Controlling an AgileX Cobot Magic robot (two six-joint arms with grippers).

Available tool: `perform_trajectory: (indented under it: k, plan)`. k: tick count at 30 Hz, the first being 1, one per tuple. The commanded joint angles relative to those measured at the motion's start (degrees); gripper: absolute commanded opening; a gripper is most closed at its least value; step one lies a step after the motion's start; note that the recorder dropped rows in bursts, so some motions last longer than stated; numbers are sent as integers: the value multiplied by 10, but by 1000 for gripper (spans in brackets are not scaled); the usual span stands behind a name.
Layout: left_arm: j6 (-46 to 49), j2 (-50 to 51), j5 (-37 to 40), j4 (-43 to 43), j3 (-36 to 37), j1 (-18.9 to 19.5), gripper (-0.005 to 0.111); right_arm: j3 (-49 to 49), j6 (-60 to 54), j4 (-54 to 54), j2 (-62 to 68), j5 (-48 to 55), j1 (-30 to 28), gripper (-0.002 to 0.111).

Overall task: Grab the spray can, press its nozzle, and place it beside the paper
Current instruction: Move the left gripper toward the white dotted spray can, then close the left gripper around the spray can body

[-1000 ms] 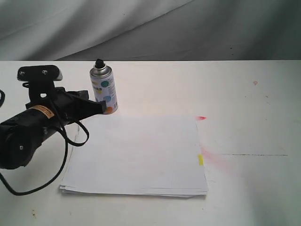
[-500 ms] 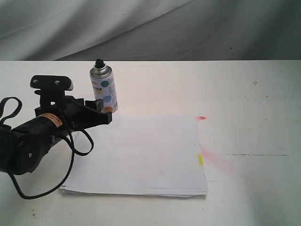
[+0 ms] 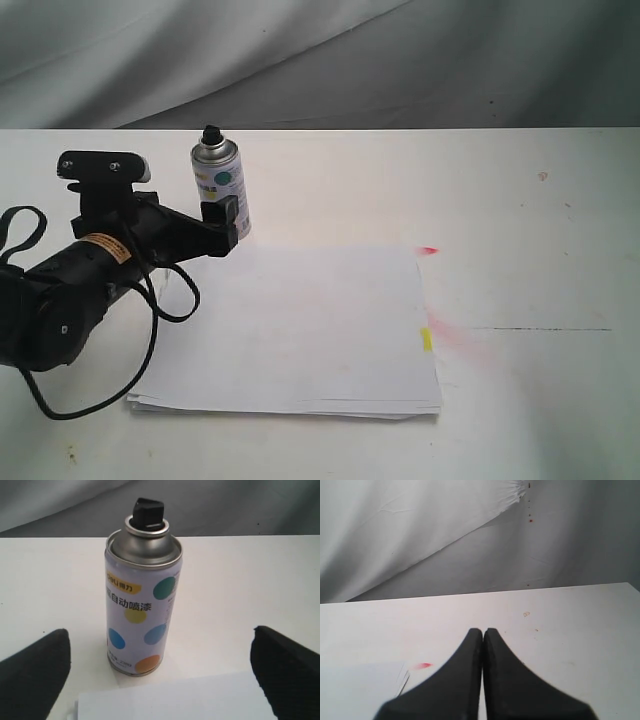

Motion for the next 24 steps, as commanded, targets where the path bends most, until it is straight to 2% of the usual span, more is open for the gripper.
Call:
perform_trajectory:
  k: [1, 5, 8, 9, 15, 18, 24]
  plan:
    - [-3, 15, -37, 2, -4, -5, 91, 2, 0, -8, 1, -6, -5, 0]
    - [-3, 51, -86, 2, -4, -5, 91, 2, 0, -8, 1, -6, -5, 0]
    - [-3, 104, -190, 11, -4, -5, 91, 2, 0, -8, 1, -6, -5, 0]
    - [-3, 114, -202, 19, -4, -3, 91, 2, 0, -8, 1, -6, -5, 0]
    - [1, 163, -161, 30, -73, -3, 91, 2, 0, -8, 1, -6, -5, 0]
    - [41, 184, -150, 23, -106, -3, 91, 2, 0, -8, 1, -6, -5, 0]
    - [60, 225, -142, -22, -162, -3, 91, 2, 0, -8, 1, -6, -5, 0]
